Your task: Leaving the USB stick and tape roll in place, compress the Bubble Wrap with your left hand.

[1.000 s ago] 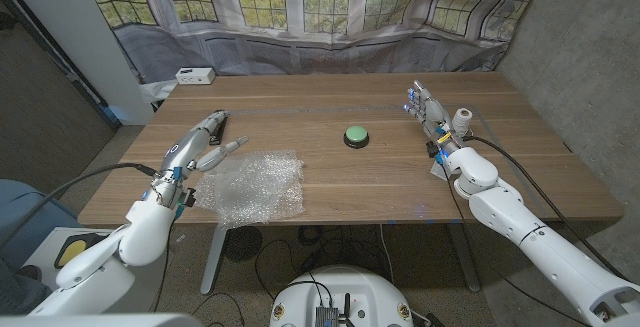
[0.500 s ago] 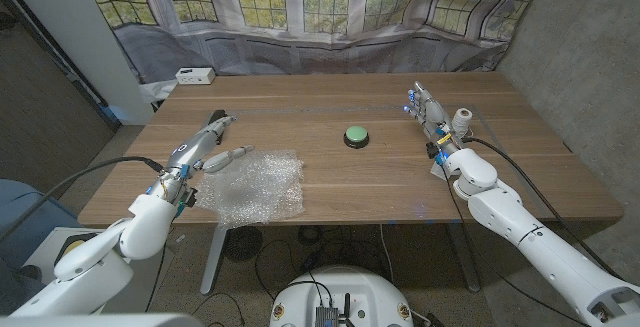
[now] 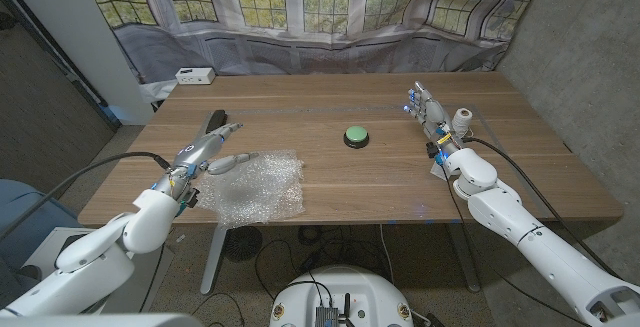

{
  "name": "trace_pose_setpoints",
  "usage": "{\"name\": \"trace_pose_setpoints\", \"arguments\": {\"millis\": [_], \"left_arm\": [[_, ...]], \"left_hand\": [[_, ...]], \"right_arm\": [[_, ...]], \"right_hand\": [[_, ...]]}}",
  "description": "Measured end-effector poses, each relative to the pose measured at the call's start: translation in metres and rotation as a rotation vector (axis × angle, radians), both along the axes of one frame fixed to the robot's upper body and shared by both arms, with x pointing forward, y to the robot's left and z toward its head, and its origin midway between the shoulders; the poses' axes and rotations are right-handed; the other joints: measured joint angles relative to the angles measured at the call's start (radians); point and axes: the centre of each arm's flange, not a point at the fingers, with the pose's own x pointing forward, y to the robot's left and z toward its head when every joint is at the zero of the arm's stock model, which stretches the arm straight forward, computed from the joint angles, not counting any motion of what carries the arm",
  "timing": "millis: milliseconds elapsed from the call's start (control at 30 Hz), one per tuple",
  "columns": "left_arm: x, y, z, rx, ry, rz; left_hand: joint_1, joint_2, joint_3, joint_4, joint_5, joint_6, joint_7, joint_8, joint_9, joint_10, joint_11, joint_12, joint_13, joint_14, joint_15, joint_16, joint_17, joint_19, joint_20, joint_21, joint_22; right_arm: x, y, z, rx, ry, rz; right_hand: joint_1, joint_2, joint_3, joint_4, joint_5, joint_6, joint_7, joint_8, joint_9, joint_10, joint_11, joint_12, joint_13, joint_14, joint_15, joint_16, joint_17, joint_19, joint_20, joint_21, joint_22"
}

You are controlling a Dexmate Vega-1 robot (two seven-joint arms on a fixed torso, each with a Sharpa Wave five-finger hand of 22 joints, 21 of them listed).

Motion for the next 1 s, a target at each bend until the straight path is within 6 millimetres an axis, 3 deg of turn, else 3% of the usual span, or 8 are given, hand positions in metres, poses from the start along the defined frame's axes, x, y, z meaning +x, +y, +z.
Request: {"name": "trace_pose_setpoints", "arguments": {"millis": [1000], "left_arm": [[0.009, -0.008, -0.016, 0.070, 0.132, 0.002]], "left_hand": [[0.038, -0.038, 0.000, 0.000, 0.000, -0.050, -0.006, -0.005, 0.000, -0.061, 0.000, -0.004, 0.000, -0.071, 0.010, -0.005, 0.000, 0.002, 0.002, 0.000, 0.000]], "right_arm": [[0.003, 0.006, 0.003, -0.017, 0.009, 0.007]], "right_hand": [[0.000, 0.000, 0.000, 0.000, 0.000, 0.005, -0.005, 0.000, 0.000, 0.005, 0.005, 0.000, 0.000, 0.003, -0.004, 0.000, 0.000, -0.002, 0.009, 0.000, 0.000]]}}
